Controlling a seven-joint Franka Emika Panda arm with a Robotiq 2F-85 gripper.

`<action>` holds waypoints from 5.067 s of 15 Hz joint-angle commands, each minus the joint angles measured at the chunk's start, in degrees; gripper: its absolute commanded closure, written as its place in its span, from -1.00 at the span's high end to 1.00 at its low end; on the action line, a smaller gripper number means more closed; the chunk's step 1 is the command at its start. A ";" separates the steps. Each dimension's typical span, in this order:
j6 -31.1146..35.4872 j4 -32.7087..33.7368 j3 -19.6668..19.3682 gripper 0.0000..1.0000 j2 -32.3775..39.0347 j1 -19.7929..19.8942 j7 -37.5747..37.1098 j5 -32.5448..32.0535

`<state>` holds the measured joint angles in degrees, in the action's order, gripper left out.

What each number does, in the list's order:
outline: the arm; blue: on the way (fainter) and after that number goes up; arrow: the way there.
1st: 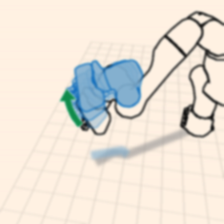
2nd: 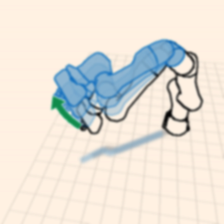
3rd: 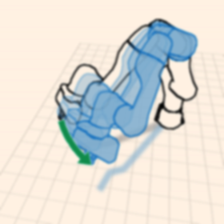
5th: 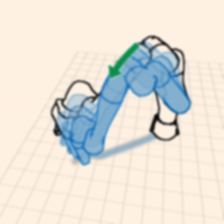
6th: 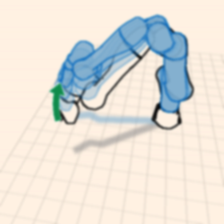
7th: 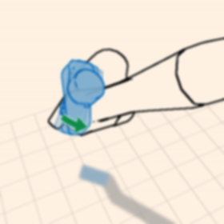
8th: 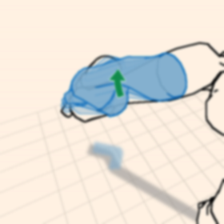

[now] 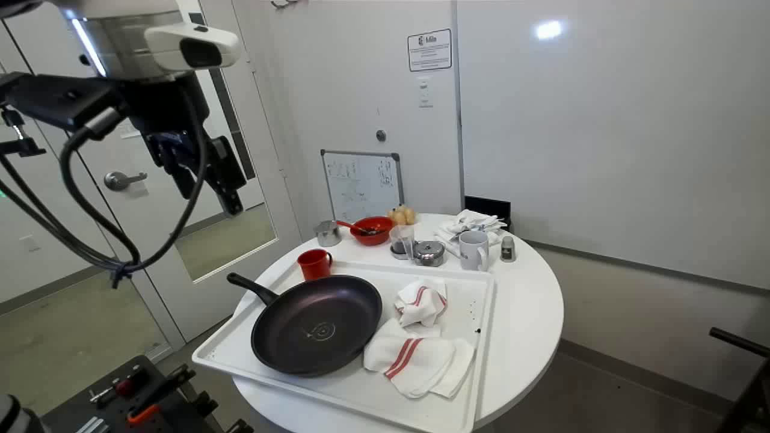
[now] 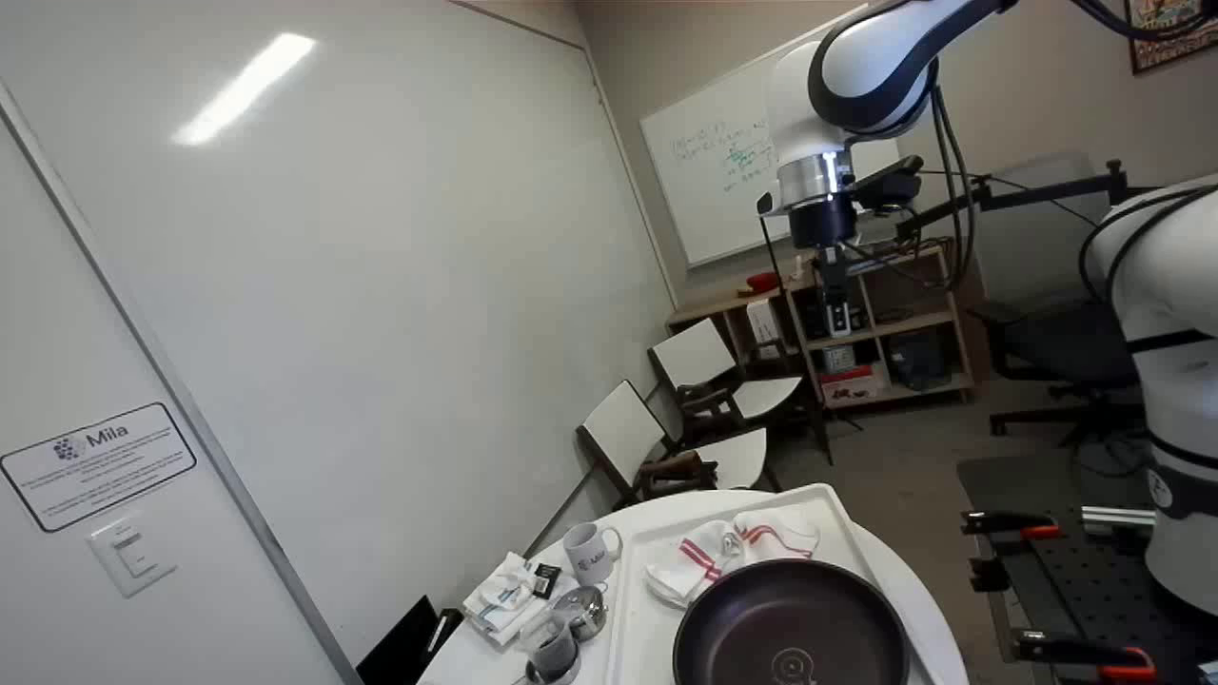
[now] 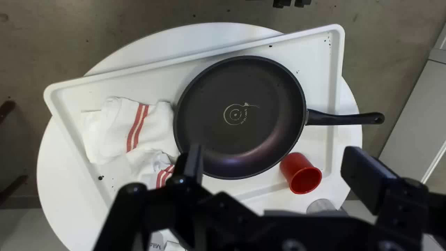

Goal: Pick the cloth on the tray and wipe the pan

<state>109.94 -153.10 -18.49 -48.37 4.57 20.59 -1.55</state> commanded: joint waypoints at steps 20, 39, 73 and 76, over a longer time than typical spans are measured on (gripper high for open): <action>12.57 9.51 -5.62 1.00 27.70 -1.60 8.05 4.32; 29.05 24.15 4.71 1.00 61.46 8.35 -3.12 17.16; 22.21 46.86 7.05 1.00 87.59 11.57 -39.32 21.76; 20.96 49.71 7.29 1.00 91.18 12.17 -40.34 22.03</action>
<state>133.46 -108.30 -11.43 38.46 15.90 -17.93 19.90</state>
